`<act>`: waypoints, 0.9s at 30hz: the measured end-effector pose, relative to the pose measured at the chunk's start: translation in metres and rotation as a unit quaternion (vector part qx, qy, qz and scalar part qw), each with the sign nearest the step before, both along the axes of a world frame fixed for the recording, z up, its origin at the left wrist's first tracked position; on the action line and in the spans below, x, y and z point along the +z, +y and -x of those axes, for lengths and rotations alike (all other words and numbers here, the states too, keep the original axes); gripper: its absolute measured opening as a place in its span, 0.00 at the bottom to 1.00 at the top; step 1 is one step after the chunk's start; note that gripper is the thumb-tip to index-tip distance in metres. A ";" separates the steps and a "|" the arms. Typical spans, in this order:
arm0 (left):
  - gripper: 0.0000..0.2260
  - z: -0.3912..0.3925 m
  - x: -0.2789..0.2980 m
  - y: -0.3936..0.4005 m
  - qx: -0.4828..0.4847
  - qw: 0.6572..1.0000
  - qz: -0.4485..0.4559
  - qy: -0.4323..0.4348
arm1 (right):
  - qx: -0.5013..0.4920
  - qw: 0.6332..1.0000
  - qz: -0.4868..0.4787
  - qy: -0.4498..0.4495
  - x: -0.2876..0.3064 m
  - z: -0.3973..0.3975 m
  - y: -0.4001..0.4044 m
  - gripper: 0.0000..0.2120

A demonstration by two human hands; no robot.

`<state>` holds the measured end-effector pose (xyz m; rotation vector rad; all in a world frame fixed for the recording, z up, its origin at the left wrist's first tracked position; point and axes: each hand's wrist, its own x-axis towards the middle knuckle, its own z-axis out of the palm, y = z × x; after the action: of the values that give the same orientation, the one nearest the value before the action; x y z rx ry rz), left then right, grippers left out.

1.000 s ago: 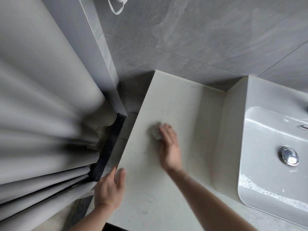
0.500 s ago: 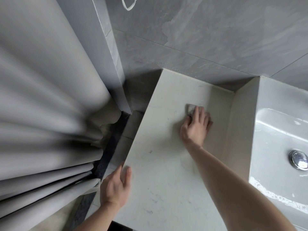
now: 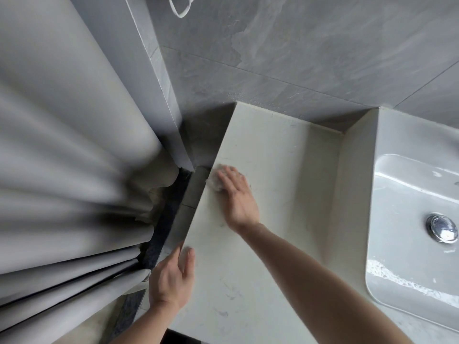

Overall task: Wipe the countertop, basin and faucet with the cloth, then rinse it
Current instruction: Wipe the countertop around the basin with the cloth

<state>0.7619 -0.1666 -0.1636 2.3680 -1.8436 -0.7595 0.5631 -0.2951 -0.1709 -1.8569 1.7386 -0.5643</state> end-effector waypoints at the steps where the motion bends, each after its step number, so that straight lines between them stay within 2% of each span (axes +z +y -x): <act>1: 0.33 0.000 0.000 0.000 0.000 1.000 0.001 0.000 | -0.024 1.000 0.006 -0.002 -0.001 0.023 0.001 0.26; 5: 0.34 -0.001 0.000 0.001 0.001 1.000 -0.001 0.006 | -0.136 0.988 -0.018 0.072 -0.012 0.123 -0.003 0.28; 9: 0.35 -0.002 -0.003 0.001 0.003 1.000 0.003 0.013 | -0.247 0.954 -0.059 0.160 -0.011 0.185 -0.022 0.27; 12: 0.35 -0.001 -0.002 0.000 0.009 1.000 0.006 0.017 | -0.301 0.932 -0.083 0.184 -0.011 0.191 -0.038 0.28; 16: 0.34 -0.002 -0.002 0.001 0.004 1.000 0.005 0.017 | -0.361 0.914 -0.087 0.163 -0.008 0.159 -0.066 0.33; 19: 0.34 -0.003 -0.003 0.001 0.008 1.000 0.003 0.018 | -0.317 0.933 -0.081 0.153 -0.004 0.125 -0.091 0.36; 27: 0.32 -0.001 0.000 0.001 0.013 1.000 -0.003 0.017 | -0.086 0.984 -0.045 0.150 -0.005 0.014 -0.095 0.31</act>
<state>0.7632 -0.1658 -0.1633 2.3610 -1.7968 -0.7989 0.5495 -0.3906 -0.1763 -1.8116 2.0980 -0.2718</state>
